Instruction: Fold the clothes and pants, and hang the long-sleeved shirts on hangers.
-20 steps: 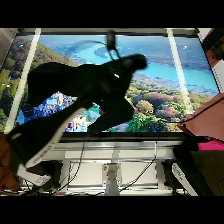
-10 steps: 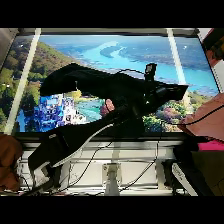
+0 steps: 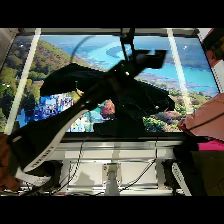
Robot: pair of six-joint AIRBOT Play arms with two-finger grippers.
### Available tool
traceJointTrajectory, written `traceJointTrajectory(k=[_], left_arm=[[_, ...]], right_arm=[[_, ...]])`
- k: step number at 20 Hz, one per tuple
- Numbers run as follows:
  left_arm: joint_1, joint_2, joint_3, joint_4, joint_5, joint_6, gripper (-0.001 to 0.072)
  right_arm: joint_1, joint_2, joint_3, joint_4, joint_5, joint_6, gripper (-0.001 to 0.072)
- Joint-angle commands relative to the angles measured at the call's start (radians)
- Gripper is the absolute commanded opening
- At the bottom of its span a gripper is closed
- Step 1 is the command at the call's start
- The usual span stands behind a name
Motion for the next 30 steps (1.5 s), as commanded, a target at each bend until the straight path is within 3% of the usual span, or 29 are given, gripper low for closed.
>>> traceJointTrajectory(k=[1,3,7,8,9,16,20,23,25,30], left_arm=[[0.035,0.098,0.000,0.035,-0.574,0.359,0.0624],[0.053,0.118,0.000,0.035,-0.683,0.388,0.0625],[0.097,0.129,0.000,-0.018,-0.700,0.414,0.0625],[0.109,0.129,0.000,-0.019,-0.710,0.414,0.0625],[0.122,0.129,0.000,-0.019,-0.721,0.414,0.0625],[0.157,0.129,-0.002,-0.020,-0.780,0.413,0.0625],[0.162,0.130,-0.002,0.009,-0.780,0.412,0.0624],[0.190,0.130,-0.002,0.017,-0.792,0.401,0.0624],[0.212,0.131,-0.002,0.018,-0.826,0.402,0.0624],[0.257,0.131,-0.002,0.018,-0.839,0.402,0.0624]], right_arm=[[0.000,0.090,-0.376,0.069,-0.008,0.108,0.0330],[0.000,0.087,-0.621,0.229,0.011,0.136,0.0331],[0.000,0.087,-0.974,0.566,0.004,0.116,0.0361],[0.000,0.087,-1.025,0.598,0.003,0.116,0.0519],[0.001,0.087,-1.066,0.614,0.004,0.119,0.0632],[0.182,-0.063,-1.142,0.598,-0.147,0.232,0.0617],[0.278,-0.224,-1.142,0.658,-0.404,0.289,0.0615],[0.311,-0.345,-1.140,0.835,-0.532,0.273,0.0611],[0.311,-0.391,-1.116,0.928,-0.546,0.192,0.0517],[0.311,-0.397,-1.034,0.944,-0.687,0.180,0.0500]])
